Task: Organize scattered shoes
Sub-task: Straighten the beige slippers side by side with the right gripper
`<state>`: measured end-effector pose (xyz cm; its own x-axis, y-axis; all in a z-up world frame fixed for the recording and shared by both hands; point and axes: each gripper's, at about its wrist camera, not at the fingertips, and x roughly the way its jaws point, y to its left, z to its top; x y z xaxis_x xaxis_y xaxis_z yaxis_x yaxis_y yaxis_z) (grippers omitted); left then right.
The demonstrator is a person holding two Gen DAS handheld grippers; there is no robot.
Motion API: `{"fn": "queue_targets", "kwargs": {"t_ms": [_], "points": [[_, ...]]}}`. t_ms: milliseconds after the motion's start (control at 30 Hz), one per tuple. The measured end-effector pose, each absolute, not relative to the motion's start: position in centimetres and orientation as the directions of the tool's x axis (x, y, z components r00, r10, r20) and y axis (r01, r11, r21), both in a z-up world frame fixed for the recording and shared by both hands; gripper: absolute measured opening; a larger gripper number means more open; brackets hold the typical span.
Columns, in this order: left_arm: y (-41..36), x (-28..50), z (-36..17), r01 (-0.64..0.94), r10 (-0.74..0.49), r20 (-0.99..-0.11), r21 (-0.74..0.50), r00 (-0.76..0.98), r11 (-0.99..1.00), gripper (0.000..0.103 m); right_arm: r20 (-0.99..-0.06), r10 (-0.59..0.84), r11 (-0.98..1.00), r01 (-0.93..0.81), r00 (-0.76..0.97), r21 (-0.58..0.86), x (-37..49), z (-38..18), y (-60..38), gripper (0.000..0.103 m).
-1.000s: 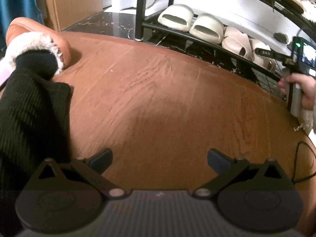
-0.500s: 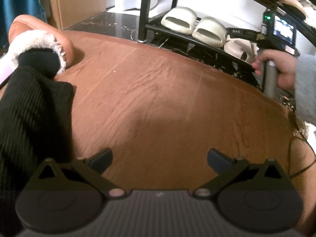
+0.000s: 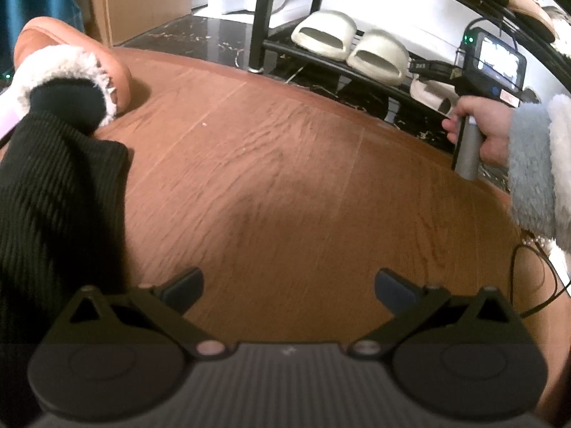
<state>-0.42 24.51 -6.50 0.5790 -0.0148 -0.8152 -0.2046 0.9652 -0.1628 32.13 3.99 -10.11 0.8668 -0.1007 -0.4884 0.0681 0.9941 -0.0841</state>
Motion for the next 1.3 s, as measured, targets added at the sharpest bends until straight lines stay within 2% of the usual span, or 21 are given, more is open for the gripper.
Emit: {"fn": "queue_targets", "kwargs": {"t_ms": [67,167,300,400,500,633,700,733,767,1167,1233,1267,1300], "points": [[24.5,-0.4,-6.5,-0.201,-0.015,-0.814,-0.162,0.581,0.966,0.102,-0.490,-0.099,0.994,0.062,0.866,-0.092,32.1,-10.1,4.0,0.086],[24.4,-0.5,-6.4,-0.196,-0.014,-0.810,-0.158,0.586,0.968,0.102,-0.490,-0.058,0.997,0.022,0.870,-0.079,31.6,-9.9,3.8,0.101],[24.5,-0.6,-6.4,-0.202,-0.014,-0.809,-0.164,0.587,0.966,0.102,-0.385,0.050,0.983,-0.112,0.922,-0.142,28.0,-8.1,3.3,0.103],[24.5,-0.6,-6.4,-0.203,-0.017,-0.809,-0.167,0.588,0.965,0.102,-0.327,0.031,0.971,-0.106,0.945,-0.215,26.1,-7.5,1.1,0.103],[24.4,-0.6,-6.3,-0.198,-0.016,-0.808,-0.164,0.589,0.966,0.102,-0.357,-0.034,0.975,-0.047,0.934,-0.215,26.4,-7.9,-2.1,0.103],[24.3,-0.5,-6.5,-0.193,-0.013,-0.811,-0.154,0.584,0.969,0.102,-0.415,-0.051,0.979,-0.037,0.908,-0.201,27.1,-9.0,-4.2,0.103],[24.4,-0.5,-6.5,-0.197,-0.013,-0.812,-0.157,0.583,0.968,0.102,-0.458,-0.041,0.994,-0.013,0.888,-0.113,27.7,-9.5,-5.1,0.097],[24.4,-0.5,-6.5,-0.199,-0.013,-0.812,-0.158,0.583,0.967,0.102,-0.471,-0.034,0.997,-0.003,0.882,-0.079,27.9,-9.6,-5.4,0.085],[24.4,-0.5,-6.5,-0.200,-0.012,-0.813,-0.158,0.582,0.967,0.102,-0.483,-0.032,0.999,0.009,0.875,-0.051,28.0,-9.8,-5.4,0.085],[24.4,-0.5,-6.5,-0.194,-0.016,-0.809,-0.160,0.588,0.968,0.102,-0.473,-0.060,0.998,0.043,0.879,-0.046,28.3,-10.3,-4.8,0.085],[24.3,-0.5,-6.4,-0.195,-0.012,-0.807,-0.157,0.590,0.968,0.102,-0.482,-0.064,0.998,0.043,0.874,-0.053,28.2,-10.3,-4.9,0.089],[24.2,-0.5,-6.4,-0.193,-0.009,-0.806,-0.153,0.592,0.969,0.102,-0.490,-0.084,0.996,0.063,0.868,-0.060,28.2,-10.1,-4.8,0.101],[24.1,-0.6,-6.3,-0.188,-0.005,-0.802,-0.146,0.597,0.971,0.102,-0.488,-0.115,0.993,0.094,0.865,-0.066,28.0,-9.9,-4.7,0.103]]}}
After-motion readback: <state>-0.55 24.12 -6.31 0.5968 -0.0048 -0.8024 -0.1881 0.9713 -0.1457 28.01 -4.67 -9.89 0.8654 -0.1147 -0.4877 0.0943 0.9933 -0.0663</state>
